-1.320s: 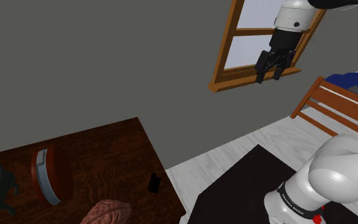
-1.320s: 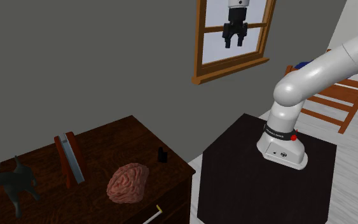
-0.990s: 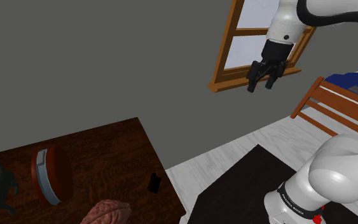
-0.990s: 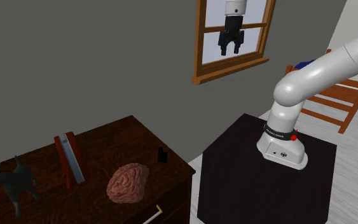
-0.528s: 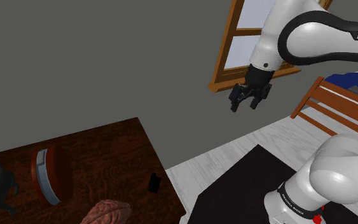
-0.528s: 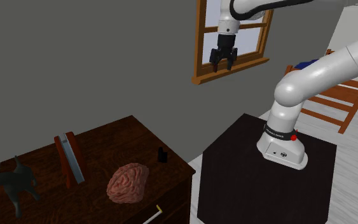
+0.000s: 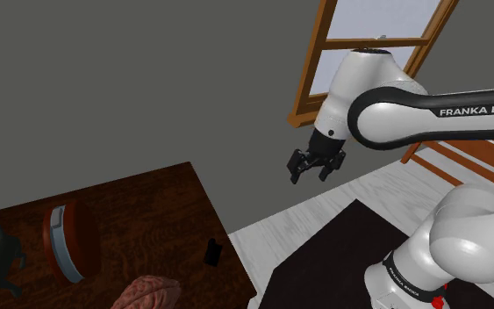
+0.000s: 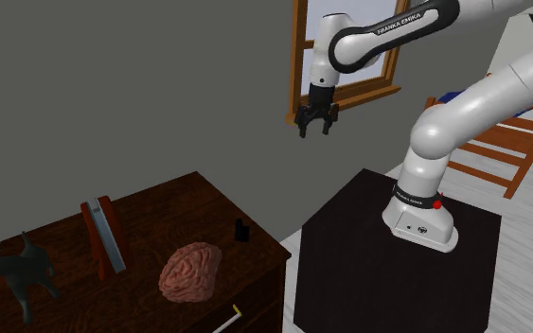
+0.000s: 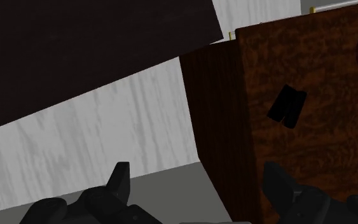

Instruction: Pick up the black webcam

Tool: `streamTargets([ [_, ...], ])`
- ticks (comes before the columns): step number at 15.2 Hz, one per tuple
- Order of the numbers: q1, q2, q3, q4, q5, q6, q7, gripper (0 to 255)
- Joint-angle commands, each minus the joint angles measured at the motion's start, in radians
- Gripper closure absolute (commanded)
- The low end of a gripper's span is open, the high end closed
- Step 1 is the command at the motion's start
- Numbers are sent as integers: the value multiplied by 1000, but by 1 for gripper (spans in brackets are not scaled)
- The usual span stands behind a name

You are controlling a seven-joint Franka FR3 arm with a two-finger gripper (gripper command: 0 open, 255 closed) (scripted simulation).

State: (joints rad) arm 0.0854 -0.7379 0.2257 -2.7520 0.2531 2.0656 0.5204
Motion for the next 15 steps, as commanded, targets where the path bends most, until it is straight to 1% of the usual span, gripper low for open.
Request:
streamTargets([
  [1, 13, 50, 40, -19, 33, 88, 42, 0],
  [6, 34, 219, 148, -40, 98, 319, 146, 0],
  [8, 33, 303, 193, -34, 110, 414, 192, 0],
  [10, 23, 394, 240, -20, 107, 508, 245, 0],
  [12, 3, 492, 290, 1, 80, 601, 312, 0],
  [13, -13, 542, 316, 13, 53, 646, 353, 0],
  [14, -31, 594, 341, 27, 12, 690, 404, 0],
  [15, -54, 648, 366, 43, -46, 732, 467, 0],
])
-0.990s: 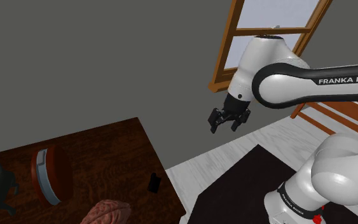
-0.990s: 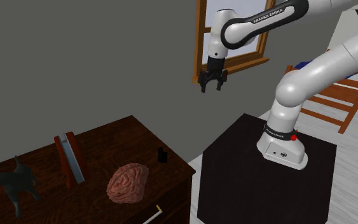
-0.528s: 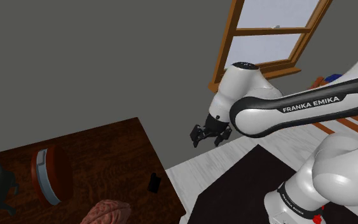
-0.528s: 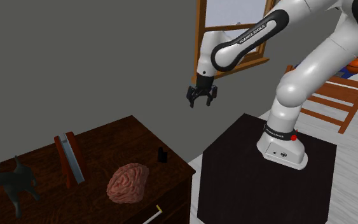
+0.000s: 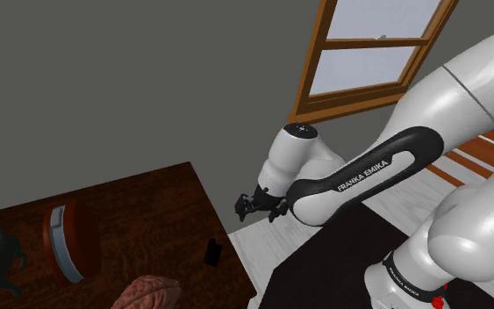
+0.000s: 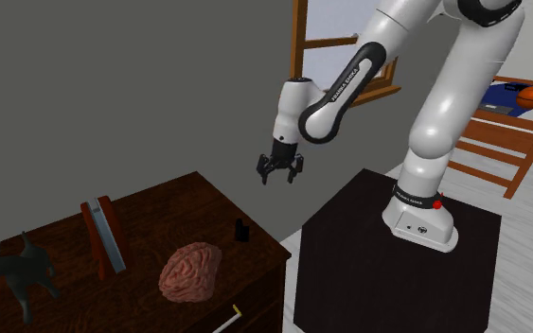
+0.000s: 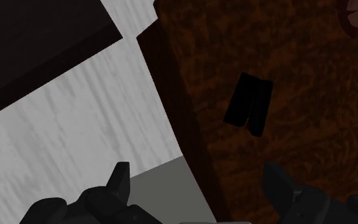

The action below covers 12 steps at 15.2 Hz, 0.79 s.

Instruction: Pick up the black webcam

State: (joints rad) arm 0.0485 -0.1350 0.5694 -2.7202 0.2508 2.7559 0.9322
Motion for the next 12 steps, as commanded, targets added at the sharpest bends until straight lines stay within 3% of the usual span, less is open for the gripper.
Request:
streamTargets([
  [1, -39, 100, 42, 28, -125, 80, 135, 0],
  [3, -51, 215, 31, 72, -361, 142, 348, 0],
  [4, -28, 270, -5, 101, -490, 163, 463, 0],
  [6, 87, 365, -132, 165, -671, 195, 641, 0],
  [9, 257, 489, -297, 269, -814, 234, 815, 0],
  [12, 387, 606, -412, 377, -875, 266, 926, 0],
])
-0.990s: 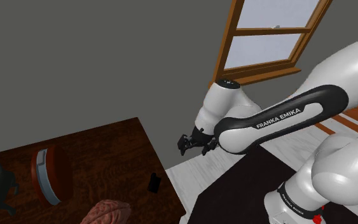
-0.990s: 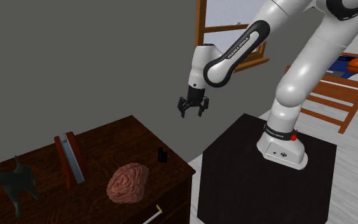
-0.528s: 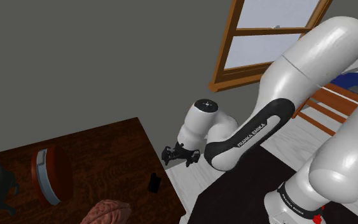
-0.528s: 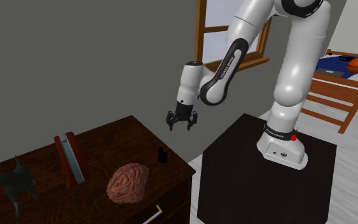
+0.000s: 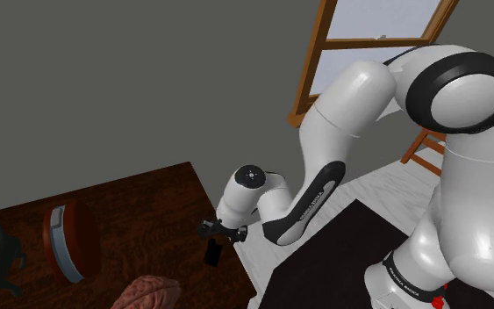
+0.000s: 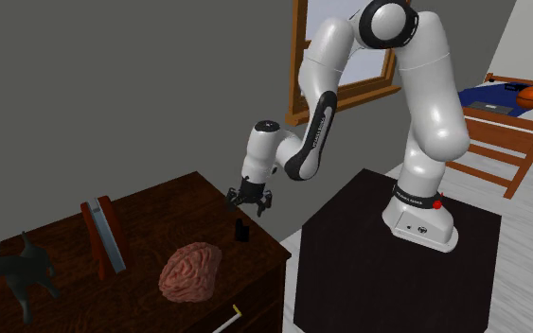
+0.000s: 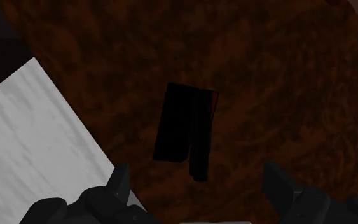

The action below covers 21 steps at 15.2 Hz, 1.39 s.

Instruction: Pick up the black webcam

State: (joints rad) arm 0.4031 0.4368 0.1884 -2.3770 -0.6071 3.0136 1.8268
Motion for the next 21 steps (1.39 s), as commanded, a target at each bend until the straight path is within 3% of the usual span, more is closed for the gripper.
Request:
streamTargets([
  [1, 67, 73, -59, 72, -26, 17, 60, 0],
  [9, 166, 196, -166, 134, -67, 97, 123, 0],
  [11, 166, 196, -167, 134, -67, 97, 123, 0],
  [12, 166, 193, -167, 132, -67, 98, 123, 255],
  [21, 166, 196, -167, 134, -67, 97, 122, 255],
])
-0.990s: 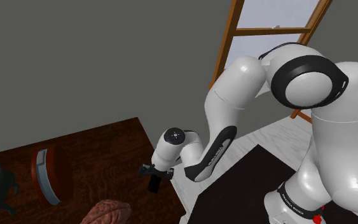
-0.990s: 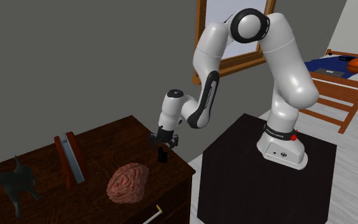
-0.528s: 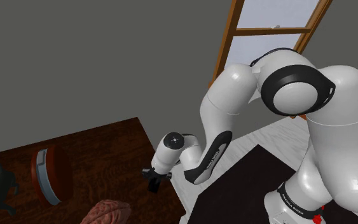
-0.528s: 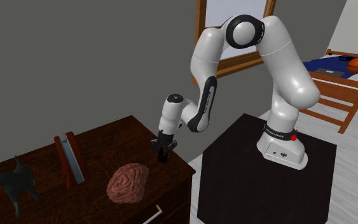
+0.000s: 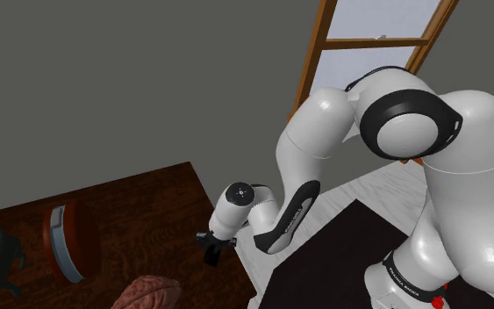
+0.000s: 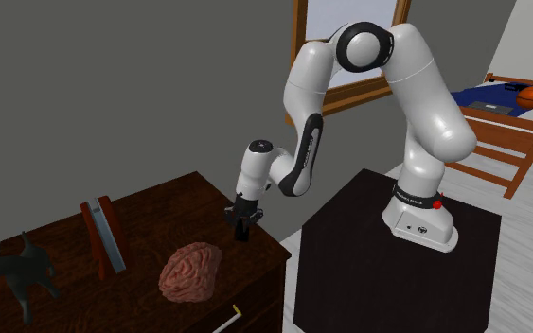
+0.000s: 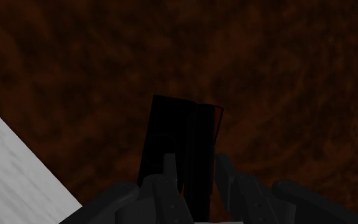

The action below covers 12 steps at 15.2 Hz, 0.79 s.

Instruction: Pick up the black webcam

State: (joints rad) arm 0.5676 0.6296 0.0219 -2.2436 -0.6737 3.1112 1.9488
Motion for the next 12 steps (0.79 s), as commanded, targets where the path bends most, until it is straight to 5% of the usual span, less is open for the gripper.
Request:
streamTargets([
  [1, -9, -12, 12, -6, 3, -10, -5, 255],
  [12, -140, -167, 161, -71, 76, -123, -93, 255],
])
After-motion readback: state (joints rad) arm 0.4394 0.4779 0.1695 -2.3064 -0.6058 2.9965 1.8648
